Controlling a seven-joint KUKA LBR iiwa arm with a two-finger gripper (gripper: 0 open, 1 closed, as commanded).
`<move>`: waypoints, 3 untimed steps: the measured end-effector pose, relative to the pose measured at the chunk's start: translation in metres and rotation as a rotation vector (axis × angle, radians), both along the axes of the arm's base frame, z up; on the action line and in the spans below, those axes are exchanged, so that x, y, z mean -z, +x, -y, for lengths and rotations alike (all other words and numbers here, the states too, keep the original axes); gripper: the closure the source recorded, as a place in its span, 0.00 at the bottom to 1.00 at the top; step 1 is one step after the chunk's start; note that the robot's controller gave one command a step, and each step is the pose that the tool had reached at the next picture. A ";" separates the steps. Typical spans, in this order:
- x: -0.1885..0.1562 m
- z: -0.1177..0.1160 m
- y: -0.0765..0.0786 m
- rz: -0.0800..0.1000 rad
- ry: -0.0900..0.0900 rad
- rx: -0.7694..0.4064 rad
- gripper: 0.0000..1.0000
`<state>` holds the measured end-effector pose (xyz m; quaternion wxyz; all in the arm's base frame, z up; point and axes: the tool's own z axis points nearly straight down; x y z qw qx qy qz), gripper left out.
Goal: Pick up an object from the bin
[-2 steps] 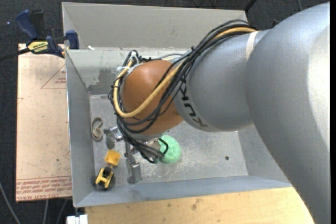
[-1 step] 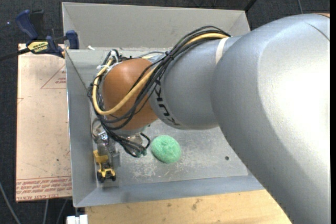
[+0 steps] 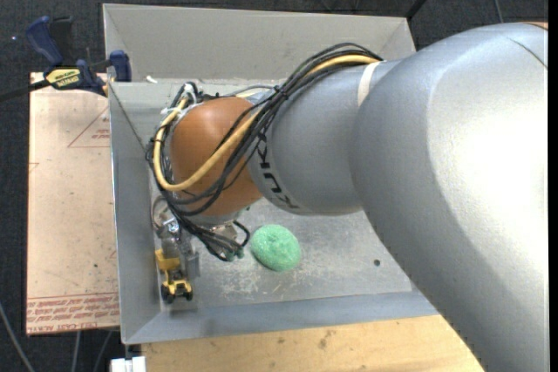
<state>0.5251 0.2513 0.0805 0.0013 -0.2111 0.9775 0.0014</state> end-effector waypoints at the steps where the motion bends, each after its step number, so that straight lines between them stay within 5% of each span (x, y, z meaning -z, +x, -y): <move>1: -0.035 0.006 -0.023 -0.004 -0.003 -0.024 1.00; 2: -0.054 0.025 0.000 0.000 -0.001 -0.069 1.00; 3: -0.086 0.034 -0.023 -0.003 -0.003 -0.050 1.00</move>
Offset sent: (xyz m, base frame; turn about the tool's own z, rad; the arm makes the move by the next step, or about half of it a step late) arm 0.0038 -0.0298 0.0571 -0.0736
